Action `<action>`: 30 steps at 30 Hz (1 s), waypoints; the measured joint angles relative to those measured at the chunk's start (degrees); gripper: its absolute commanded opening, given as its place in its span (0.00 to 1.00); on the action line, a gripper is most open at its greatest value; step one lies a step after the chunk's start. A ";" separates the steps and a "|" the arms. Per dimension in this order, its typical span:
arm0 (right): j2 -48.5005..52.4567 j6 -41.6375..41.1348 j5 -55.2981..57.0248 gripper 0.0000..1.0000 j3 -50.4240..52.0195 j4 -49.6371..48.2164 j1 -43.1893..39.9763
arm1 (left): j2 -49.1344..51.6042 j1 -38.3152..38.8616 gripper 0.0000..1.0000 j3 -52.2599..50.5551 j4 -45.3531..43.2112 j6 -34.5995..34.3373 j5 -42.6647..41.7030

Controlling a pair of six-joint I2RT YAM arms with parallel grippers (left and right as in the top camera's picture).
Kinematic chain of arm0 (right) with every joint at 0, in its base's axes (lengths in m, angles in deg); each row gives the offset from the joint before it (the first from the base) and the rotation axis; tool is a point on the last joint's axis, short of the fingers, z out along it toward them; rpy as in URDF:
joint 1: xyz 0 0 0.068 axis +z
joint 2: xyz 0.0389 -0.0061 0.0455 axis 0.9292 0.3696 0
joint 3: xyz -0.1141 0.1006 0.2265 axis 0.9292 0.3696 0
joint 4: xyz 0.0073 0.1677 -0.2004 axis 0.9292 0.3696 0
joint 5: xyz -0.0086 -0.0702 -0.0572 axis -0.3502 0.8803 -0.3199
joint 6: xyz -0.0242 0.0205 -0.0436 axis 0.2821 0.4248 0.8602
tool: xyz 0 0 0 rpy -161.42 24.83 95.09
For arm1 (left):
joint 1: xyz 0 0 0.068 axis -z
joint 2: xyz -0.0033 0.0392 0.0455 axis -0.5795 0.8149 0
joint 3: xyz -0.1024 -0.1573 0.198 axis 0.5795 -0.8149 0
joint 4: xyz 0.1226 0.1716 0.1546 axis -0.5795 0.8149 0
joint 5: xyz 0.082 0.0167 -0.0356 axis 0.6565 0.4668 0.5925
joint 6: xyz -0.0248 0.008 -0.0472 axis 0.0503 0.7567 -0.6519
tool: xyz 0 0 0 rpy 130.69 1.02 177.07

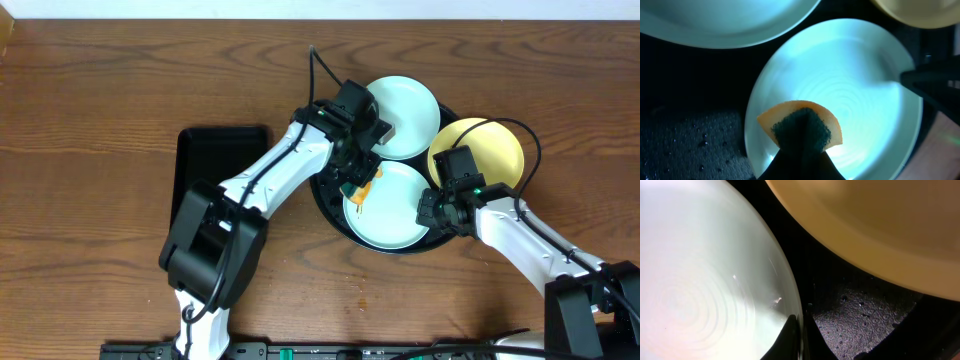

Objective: Clean dirty plates on tray and stack at the side
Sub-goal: 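Scrub the lower light-green plate with the sponge in the left gripper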

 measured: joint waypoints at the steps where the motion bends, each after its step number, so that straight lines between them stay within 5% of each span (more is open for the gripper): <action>1: 0.00 0.00 0.00 0.01 0.00 0.00 0.00 | 0.24 0.04 0.08 0.00 -0.11 0.00 0.24; 11: 0.00 0.00 0.00 0.01 0.00 0.00 0.00 | 0.72 0.42 0.07 -2.82 -5.68 0.59 1.18; 30: 0.00 0.00 -0.02 0.01 0.00 -0.09 0.00 | 0.76 1.70 0.07 -7.85 -12.26 -10.60 8.26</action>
